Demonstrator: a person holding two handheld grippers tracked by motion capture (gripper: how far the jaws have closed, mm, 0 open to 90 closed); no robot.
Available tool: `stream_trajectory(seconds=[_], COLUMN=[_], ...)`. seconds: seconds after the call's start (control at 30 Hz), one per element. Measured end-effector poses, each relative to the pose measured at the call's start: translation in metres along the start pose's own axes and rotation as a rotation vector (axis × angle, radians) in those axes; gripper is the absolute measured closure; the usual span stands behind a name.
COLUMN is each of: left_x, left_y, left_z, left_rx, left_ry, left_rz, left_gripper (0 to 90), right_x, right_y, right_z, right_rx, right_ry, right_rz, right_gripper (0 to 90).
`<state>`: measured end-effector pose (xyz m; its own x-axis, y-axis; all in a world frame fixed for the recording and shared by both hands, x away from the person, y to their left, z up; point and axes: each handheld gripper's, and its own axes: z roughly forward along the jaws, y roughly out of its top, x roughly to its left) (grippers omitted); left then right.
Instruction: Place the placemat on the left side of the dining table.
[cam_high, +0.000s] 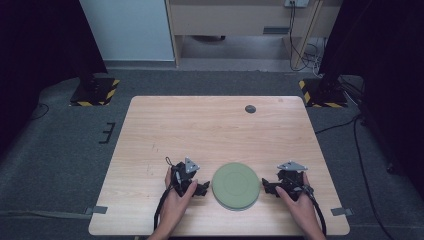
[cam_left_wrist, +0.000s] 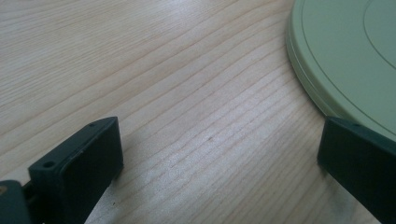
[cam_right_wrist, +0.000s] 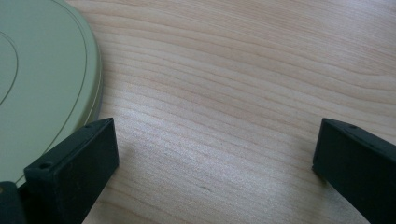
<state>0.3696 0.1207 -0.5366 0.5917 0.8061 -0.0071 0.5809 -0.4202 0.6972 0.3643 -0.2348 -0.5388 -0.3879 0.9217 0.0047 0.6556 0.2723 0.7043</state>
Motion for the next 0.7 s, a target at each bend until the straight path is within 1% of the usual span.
stream_trajectory(seconds=[0.17, 0.33, 0.37, 0.4, 0.43, 0.5, 0.53, 0.57, 0.6, 0.63, 0.67, 0.7], left_x=[0.0, 0.0, 0.0, 0.001, 0.001, 0.002, 0.001, 0.001, 0.0, -0.003, -0.005, -0.005], left_y=[0.001, 0.001, 0.001, 0.0, 0.0, 0.0, 0.001, 0.001, 0.0, -0.001, -0.002, -0.002], left_z=[0.001, 0.001, 0.0, -0.002, -0.002, -0.006, -0.01, -0.01, -0.012, -0.016, -0.018, -0.018], left_rx=[-0.001, -0.001, -0.003, -0.009, -0.009, -0.034, -0.049, -0.049, -0.055, -0.056, -0.061, -0.061], left_ry=[0.003, 0.0, -0.012, -0.015, -0.015, -0.024, -0.022, -0.022, -0.03, -0.047, -0.061, -0.061], left_rz=[-0.007, 0.001, 0.012, 0.021, 0.021, 0.015, 0.023, 0.023, 0.029, 0.043, 0.049, 0.049], left_gripper=[0.0, 0.0, 0.0, 2.3, 2.6, 2.6, 3.1, 3.2, 3.1, 3.1, 3.3, 3.1], right_x=[0.0, 0.0, 0.001, 0.0, 0.0, -0.001, -0.001, -0.001, -0.001, 0.0, 0.001, 0.001], right_y=[0.0, 0.0, 0.0, 0.0, 0.0, 0.0, -0.001, -0.001, -0.001, -0.002, -0.002, -0.002], right_z=[0.0, 0.0, 0.0, -0.001, -0.001, -0.003, -0.006, -0.006, -0.009, -0.011, -0.014, -0.014], right_rx=[0.0, -0.003, -0.002, 0.003, 0.003, 0.011, 0.017, 0.017, 0.009, 0.0, -0.006, -0.006], right_ry=[-0.002, -0.007, -0.006, -0.002, -0.002, -0.002, 0.002, 0.002, 0.018, 0.023, 0.028, 0.028], right_rz=[0.001, 0.005, 0.005, -0.001, -0.001, 0.005, 0.009, 0.009, 0.002, -0.003, -0.011, -0.011], right_gripper=[0.6, 0.6, 0.7, 1.2, 1.2, 3.8, 4.1, 4.1, 4.2, 4.3, 4.3, 4.3])
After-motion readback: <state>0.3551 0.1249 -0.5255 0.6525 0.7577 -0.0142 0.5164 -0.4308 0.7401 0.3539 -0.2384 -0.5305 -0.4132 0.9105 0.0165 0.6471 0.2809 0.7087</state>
